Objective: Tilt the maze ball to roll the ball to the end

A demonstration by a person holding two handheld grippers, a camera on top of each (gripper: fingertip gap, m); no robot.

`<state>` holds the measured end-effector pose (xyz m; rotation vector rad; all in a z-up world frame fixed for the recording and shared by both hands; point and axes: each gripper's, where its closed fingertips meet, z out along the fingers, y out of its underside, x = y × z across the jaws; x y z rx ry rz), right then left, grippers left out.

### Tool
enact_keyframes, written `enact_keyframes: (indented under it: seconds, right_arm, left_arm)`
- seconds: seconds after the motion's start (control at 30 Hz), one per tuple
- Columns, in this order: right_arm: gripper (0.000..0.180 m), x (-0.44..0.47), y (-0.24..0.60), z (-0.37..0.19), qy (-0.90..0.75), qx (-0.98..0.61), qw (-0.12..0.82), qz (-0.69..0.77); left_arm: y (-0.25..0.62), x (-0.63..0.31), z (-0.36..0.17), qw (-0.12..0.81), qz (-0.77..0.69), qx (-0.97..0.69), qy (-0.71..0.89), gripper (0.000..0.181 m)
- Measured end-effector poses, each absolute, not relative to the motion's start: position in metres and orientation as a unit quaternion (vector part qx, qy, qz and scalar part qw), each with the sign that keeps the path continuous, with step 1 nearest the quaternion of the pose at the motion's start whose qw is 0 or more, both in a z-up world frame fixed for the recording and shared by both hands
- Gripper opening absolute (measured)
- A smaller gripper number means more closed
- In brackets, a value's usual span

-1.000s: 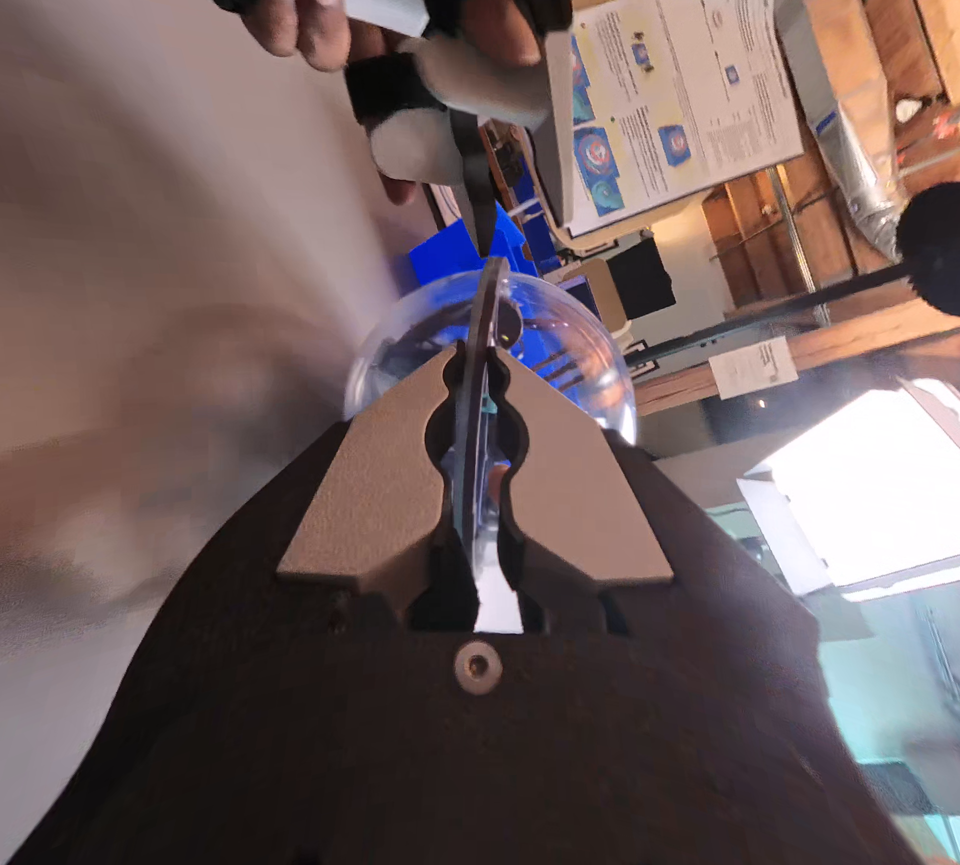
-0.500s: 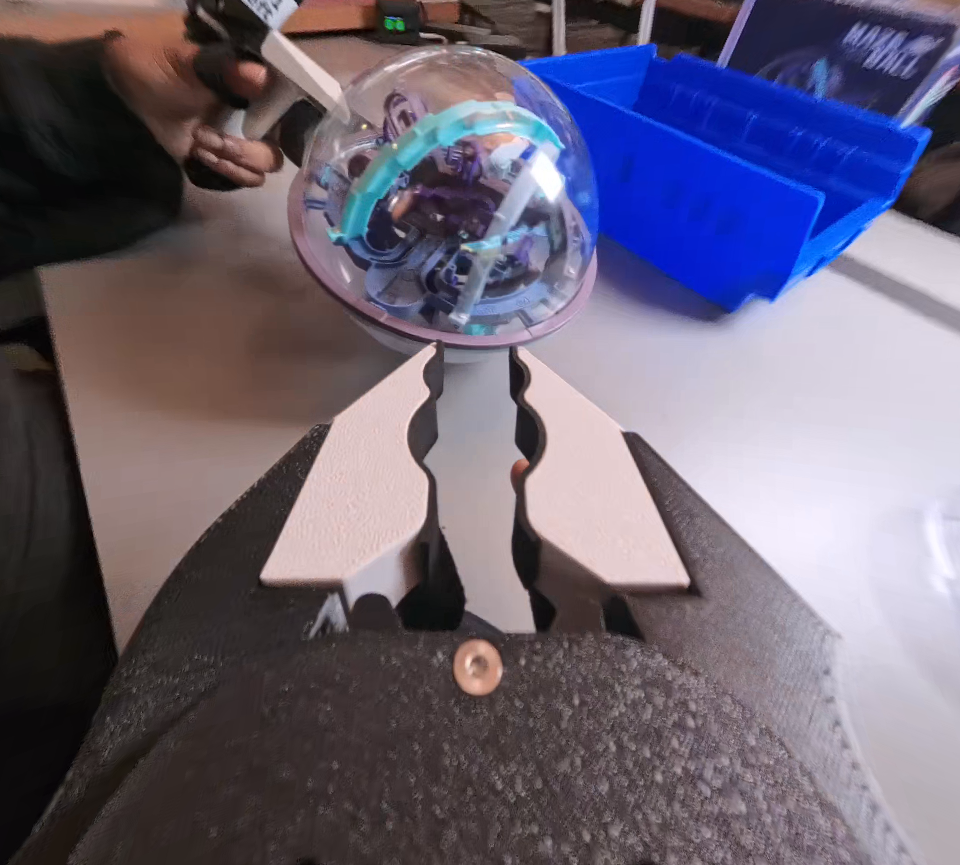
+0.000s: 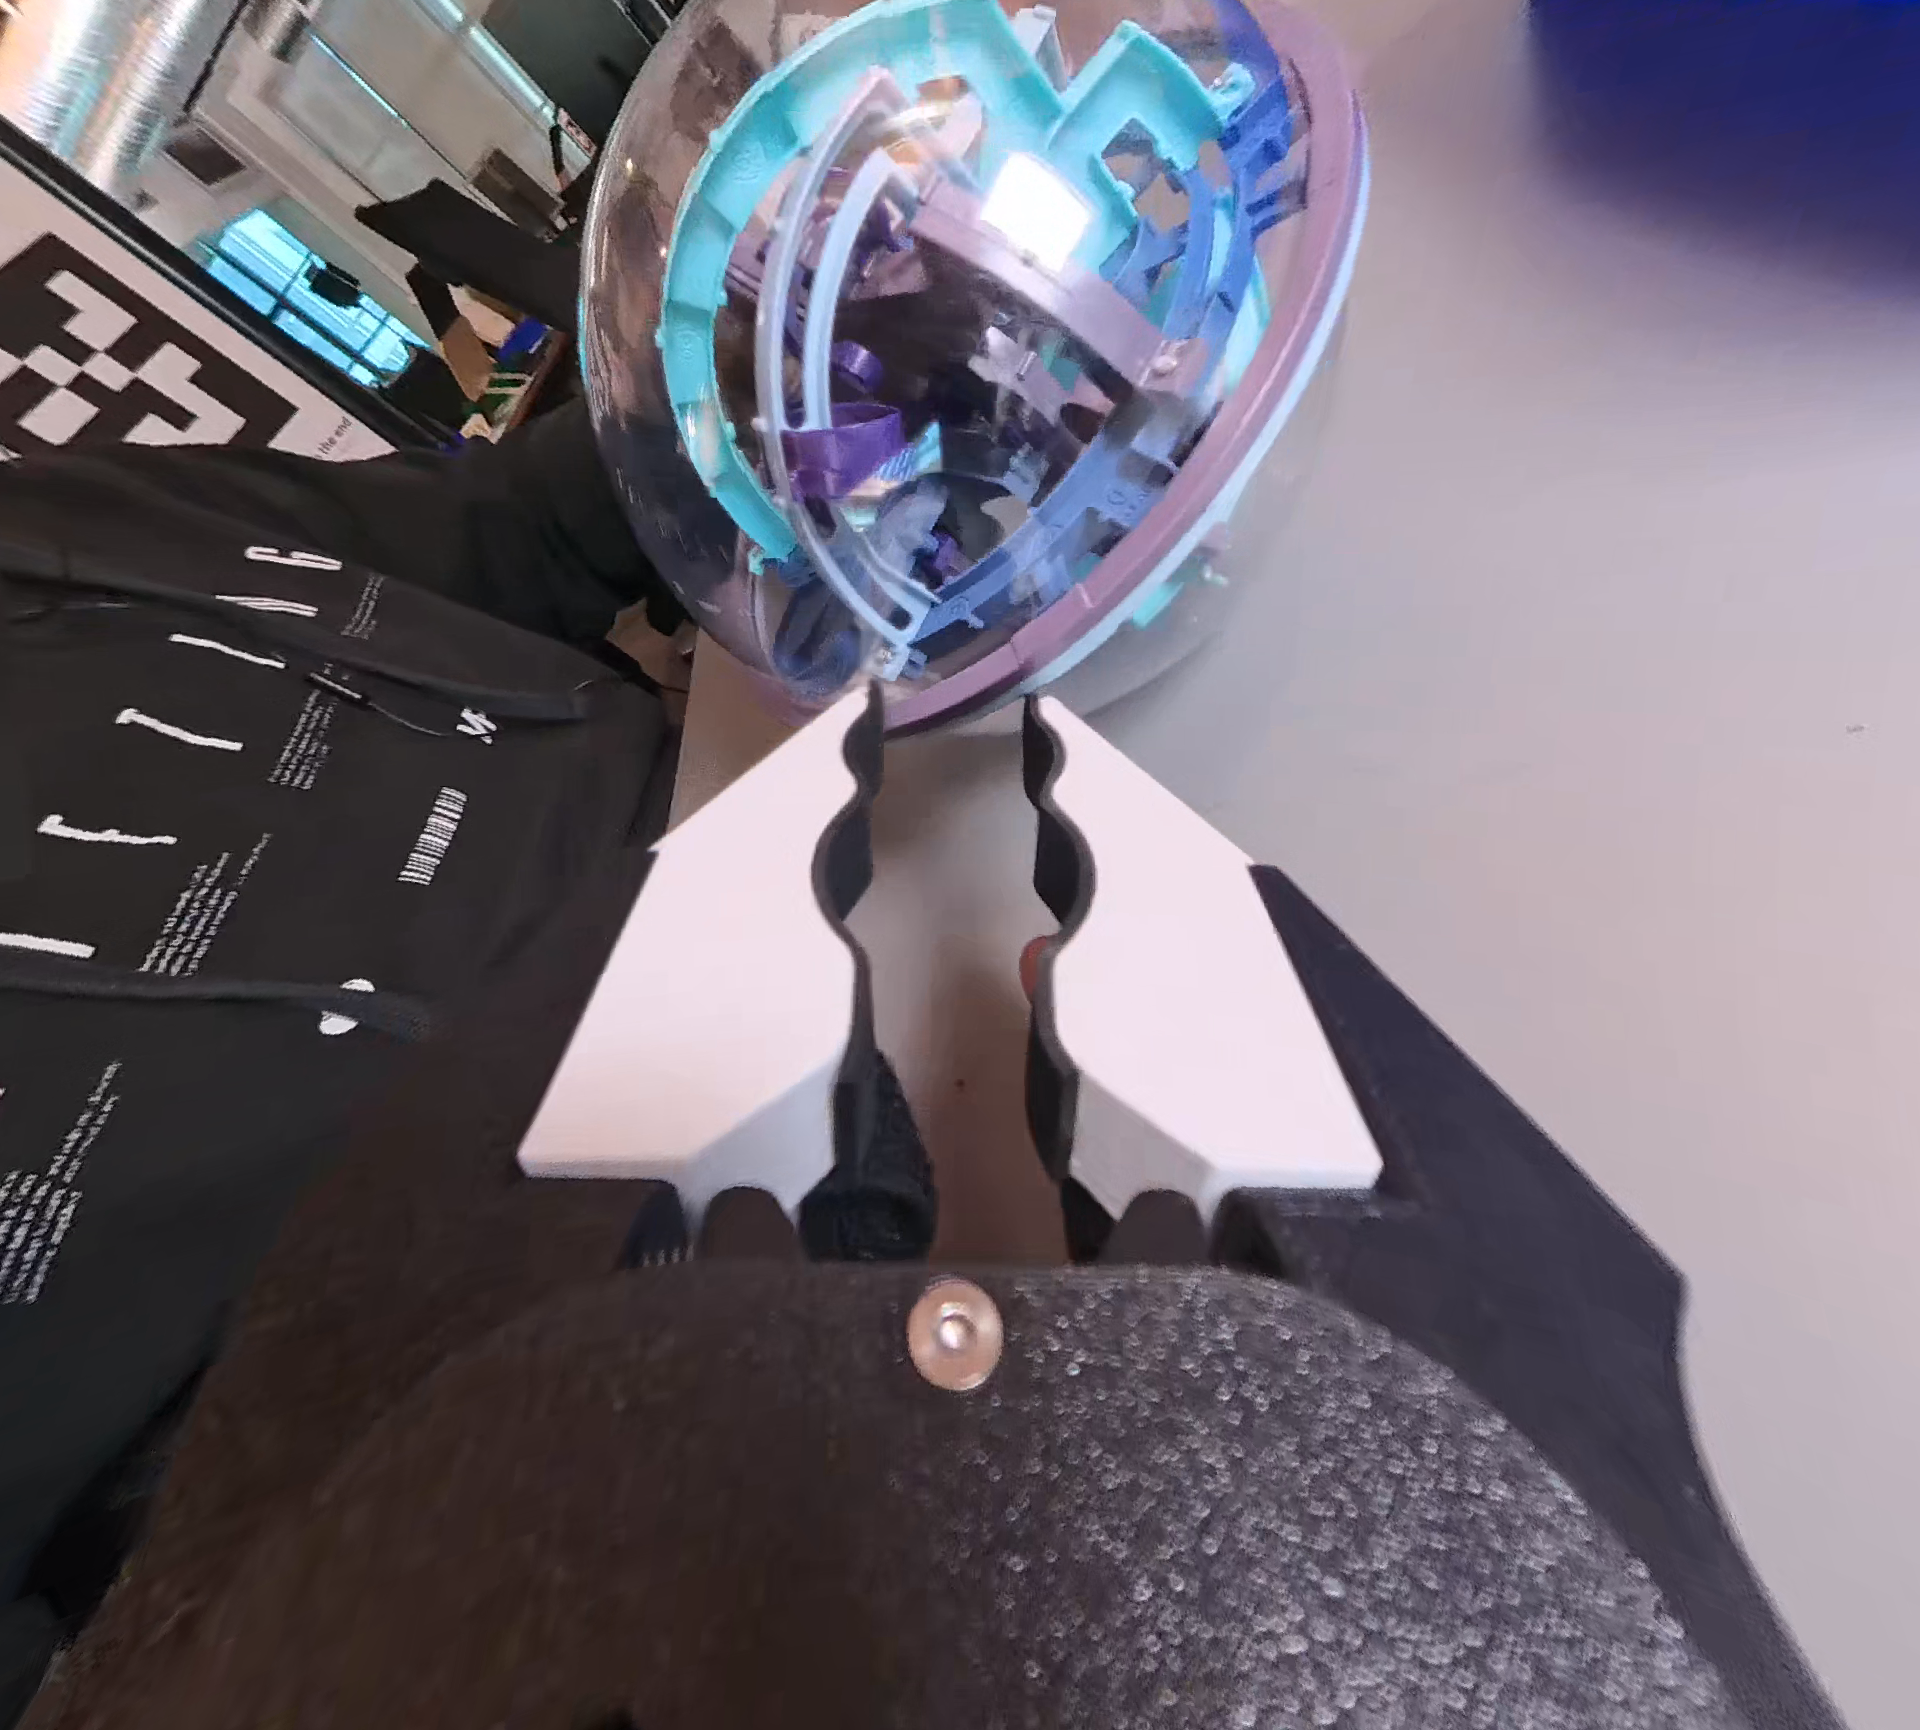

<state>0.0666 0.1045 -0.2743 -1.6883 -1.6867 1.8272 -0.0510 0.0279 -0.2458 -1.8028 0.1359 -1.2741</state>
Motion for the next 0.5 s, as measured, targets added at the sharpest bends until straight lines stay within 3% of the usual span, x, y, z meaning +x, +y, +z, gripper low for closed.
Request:
enact_keyframes:
  seconds: [0.17,0.23,0.3,0.5]
  right_arm:
    - [0.014,0.068,0.103,-0.272,-0.579,-0.542,0.059,0.606]
    - [0.012,0.069,0.102,-0.271,-0.604,-0.527,0.053,0.595]
    - [0.010,0.070,0.100,-0.269,-0.633,-0.508,0.043,0.582]
    - [0.006,0.049,0.097,-0.246,-0.683,-0.473,0.020,0.557]
  left_arm:
    - [0.009,-0.041,-0.255,0.396,-0.531,-0.744,0.089,0.013]
    - [-0.004,-0.036,-0.261,0.358,-0.541,-0.753,0.111,0.020]
    - [-0.004,-0.047,-0.256,0.374,-0.537,-0.748,0.107,0.033]
    - [0.013,-0.069,-0.237,0.424,-0.522,-0.732,0.110,0.037]
